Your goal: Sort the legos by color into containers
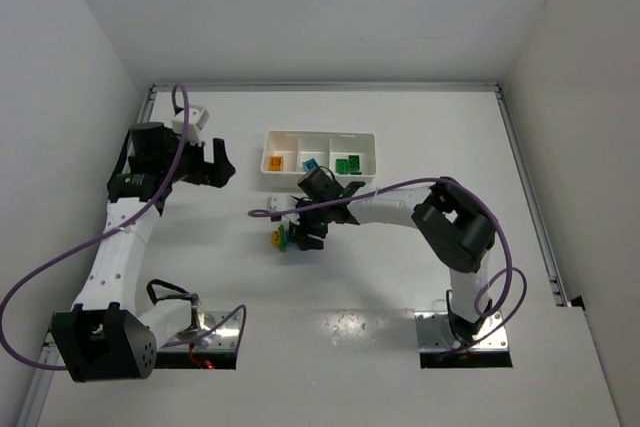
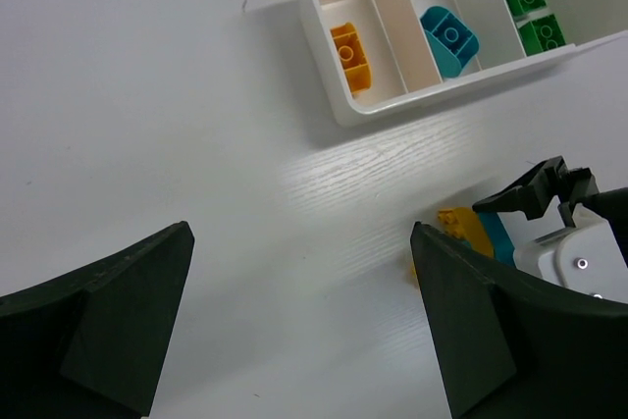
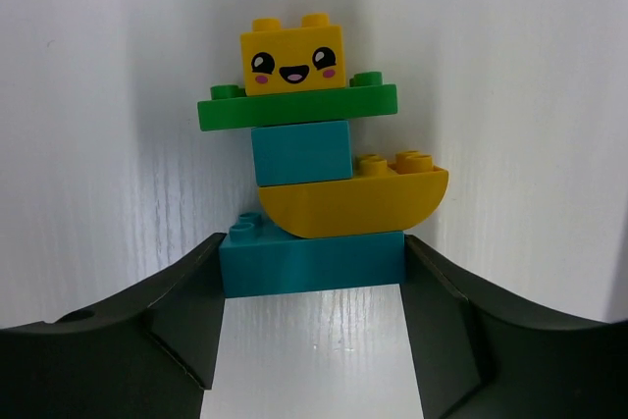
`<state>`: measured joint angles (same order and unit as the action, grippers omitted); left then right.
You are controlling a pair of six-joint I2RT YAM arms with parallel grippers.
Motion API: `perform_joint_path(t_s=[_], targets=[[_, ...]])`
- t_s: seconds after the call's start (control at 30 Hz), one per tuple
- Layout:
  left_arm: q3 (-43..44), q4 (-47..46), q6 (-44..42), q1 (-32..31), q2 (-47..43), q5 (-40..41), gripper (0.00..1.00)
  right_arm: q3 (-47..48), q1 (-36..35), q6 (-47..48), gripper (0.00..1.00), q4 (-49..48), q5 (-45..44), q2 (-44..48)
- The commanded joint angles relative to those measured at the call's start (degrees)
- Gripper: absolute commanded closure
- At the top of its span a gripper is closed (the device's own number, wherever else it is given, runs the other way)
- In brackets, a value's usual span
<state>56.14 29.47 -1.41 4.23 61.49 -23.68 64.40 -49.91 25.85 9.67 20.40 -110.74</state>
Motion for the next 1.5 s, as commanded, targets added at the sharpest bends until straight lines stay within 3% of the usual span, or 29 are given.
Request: perform_joint_path(t_s=[0.0,0.1,0.27,0.53,0.8,1.0,1.17,1.47], targets=[[-0.5,-0.7,-0.9,0.8,-0.2,-4.3,0.01,0.7,0.3,1.7,0.79,0.3,2.3,-0.1],[-1.0,1.4,-2.9,0.8,1.2,-8.8,0.1,-0.3,0.9,1.8,1.0,0.3,2.3,3.2],[-1.7,9.5,-10.4,0.8,6.9,-28.1,0.14,-2.1,2.6,0.5,1.0,1.0,1.7,12.4],[5.4,19.9,-19.2,-5.0,22.8,-41.9,0.15,-3.8,3.1,1.3,1.0,-0.9,0.0,24.2],[14.3,29.8,-27.1,-5.0,32.0,-49.5,0.15,-4.4,2.0,2.6,1.0,-1.5,-3.9,25.0],[16.7,43.7,-43.0,-5.0,34.7,-52.9,0.15,-5.5,2.0,2.1,1.0,-2.1,-5.1,25.6],[16.7,43.7,-43.0,-6.9,35.8,-52.9,0.15,-4.0,2.0,1.6,1.0,-4.0,-6.2,25.0],[16.1,34.6,-35.2,-7.5,37.1,-52.9,0.18,0.1,0.8,1.0,1.0,-4.0,-4.9,22.3]])
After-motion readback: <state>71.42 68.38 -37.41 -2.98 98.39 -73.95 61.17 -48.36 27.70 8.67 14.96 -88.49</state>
